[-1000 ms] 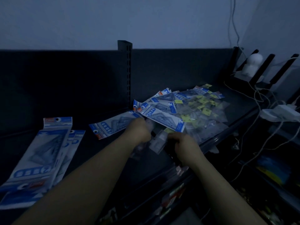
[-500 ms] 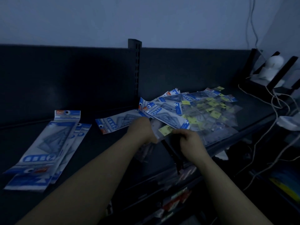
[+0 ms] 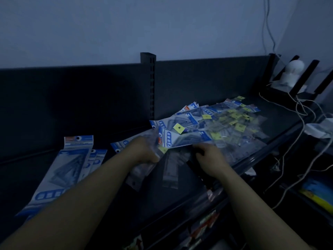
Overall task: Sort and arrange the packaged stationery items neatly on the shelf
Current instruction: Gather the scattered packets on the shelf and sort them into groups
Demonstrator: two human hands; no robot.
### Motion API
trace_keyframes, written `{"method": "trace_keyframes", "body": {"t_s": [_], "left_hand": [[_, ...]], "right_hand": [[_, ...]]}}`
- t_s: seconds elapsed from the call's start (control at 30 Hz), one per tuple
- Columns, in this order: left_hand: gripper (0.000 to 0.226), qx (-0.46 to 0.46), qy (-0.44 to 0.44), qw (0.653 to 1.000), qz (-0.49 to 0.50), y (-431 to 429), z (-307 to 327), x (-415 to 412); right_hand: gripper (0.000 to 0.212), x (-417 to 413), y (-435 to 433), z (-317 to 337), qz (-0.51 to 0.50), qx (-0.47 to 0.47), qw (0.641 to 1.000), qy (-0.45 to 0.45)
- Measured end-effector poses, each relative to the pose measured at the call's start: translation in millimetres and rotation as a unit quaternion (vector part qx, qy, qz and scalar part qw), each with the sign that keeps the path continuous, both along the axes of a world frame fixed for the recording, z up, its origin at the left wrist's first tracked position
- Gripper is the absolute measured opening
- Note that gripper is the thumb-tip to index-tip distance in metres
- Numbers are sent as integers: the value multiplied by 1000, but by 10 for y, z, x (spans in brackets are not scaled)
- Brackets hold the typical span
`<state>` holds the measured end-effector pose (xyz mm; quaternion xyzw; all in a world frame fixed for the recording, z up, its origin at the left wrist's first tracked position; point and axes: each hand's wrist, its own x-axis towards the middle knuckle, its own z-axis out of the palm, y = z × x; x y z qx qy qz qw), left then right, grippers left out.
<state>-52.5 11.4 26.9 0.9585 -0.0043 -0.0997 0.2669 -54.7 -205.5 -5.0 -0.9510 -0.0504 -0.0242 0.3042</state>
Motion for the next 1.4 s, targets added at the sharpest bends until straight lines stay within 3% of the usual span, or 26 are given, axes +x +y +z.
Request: {"method": "trace_keyframes", "body": {"t_s": [0.07, 0.13, 0.2, 0.3, 0.37, 0.5, 0.6, 0.67, 0.73, 0.93, 1.13, 1.23, 1.33, 1.4], "left_hand": [[53, -94, 34, 994, 32, 159, -17, 21], [44, -266, 97, 956, 81, 269, -48, 46], [37, -360, 150, 914, 112, 301, -74, 47], [29, -411, 164, 889, 116, 281, -129, 30], [23, -392, 150, 900, 118, 235, -155, 13], [14, -272, 91, 951, 119, 157, -114, -10], [15, -270, 99, 950, 123, 152, -69, -23], [17, -300, 108, 938, 133, 168, -79, -38], [30, -350, 126, 918, 136, 162, -117, -63], [61, -433, 163, 876, 140, 101, -190, -154], [71, -400, 127, 896, 143, -68, -175, -198], [50, -388, 112, 903, 144, -143, -138, -196], [58, -352, 104, 919, 145, -40, -142, -120], [49, -355, 103, 918, 146, 87, -149, -77]], "right_hand": [[43, 41, 37, 47, 9, 29, 999, -17], [44, 99, 55, 82, 16, 27, 999, -11], [39, 123, 73, 124, 41, -70, 996, 28], [42, 59, 97, 186, 90, -181, 976, 81], [41, -31, 102, 216, 115, -153, 977, 95], [41, -257, 215, 190, 156, -2, 975, 156], [44, -305, 267, 132, 98, 81, 989, 81], [46, -292, 253, 114, 47, 36, 997, 41], [51, -297, 277, 58, 75, -33, 995, 51], [57, -378, 498, -70, 128, -33, 989, 70], [52, -409, 553, -34, 141, 0, 988, 61], [51, -354, 460, 24, 131, 2, 987, 88], [56, -256, 358, 25, 81, -23, 992, 98], [38, -222, 357, 26, 24, -6, 997, 75]]}}
